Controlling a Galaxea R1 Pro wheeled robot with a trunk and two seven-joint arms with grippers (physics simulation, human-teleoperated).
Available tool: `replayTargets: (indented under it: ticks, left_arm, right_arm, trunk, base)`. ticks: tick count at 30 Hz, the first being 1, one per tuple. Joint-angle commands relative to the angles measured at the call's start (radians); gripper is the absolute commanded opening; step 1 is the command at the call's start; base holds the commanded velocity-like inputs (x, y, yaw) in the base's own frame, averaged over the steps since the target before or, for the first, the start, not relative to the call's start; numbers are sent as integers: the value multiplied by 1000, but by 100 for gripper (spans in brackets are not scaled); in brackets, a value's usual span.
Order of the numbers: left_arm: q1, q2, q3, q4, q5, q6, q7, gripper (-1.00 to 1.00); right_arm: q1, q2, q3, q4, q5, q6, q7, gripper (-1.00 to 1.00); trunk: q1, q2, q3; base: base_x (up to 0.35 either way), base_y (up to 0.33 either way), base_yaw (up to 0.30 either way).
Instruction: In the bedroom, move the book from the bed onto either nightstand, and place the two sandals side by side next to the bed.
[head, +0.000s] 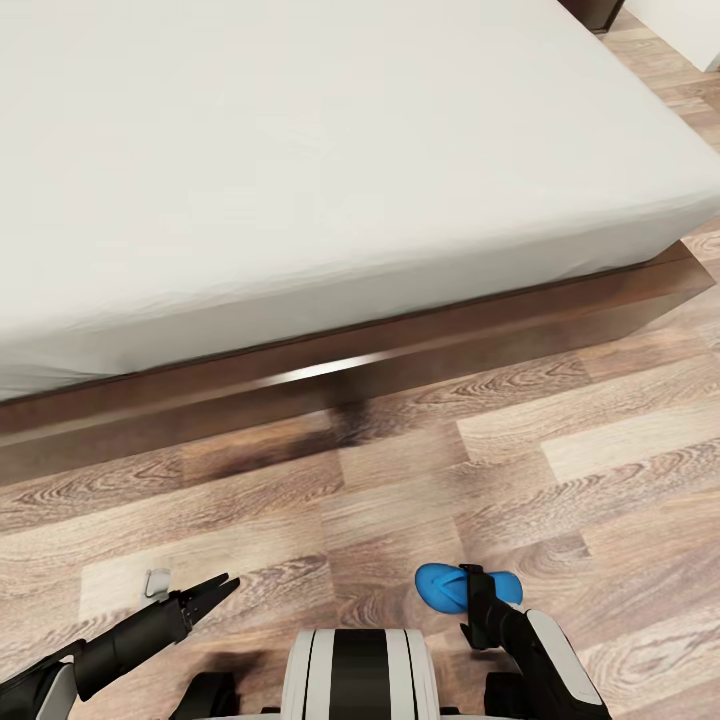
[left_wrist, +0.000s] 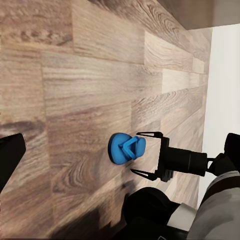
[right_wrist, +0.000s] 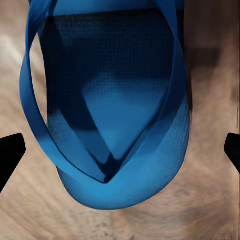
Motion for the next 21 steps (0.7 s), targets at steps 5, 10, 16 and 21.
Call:
replayTargets:
  ticks: [5,10,16,21]
  left_arm:
    - [0,0,0,0,4,9,-2,100]
    - [0,0,0,0,4,9,-2,100]
    - [0,0,0,0,4,9,-2,100]
    - [0,0,0,0,4,9,-2,100]
  right_arm:
    - [0,1,-5,-2,-4,5,-6,100]
    - [0,1,-5,-2,-3,6,-6,100]
    - [0,1,-5,-2,-3,5,-6,100]
    - [0,1,-5,-2,-4,5,-6,100]
  trunk:
    - [1,-1,-12]
    - [1,-1,-12]
    - [1,-1,-12]
    - [1,-1,-12]
  base:
    - [0,0,0]
    - [0,0,0]
    - [0,0,0]
    - [0,0,0]
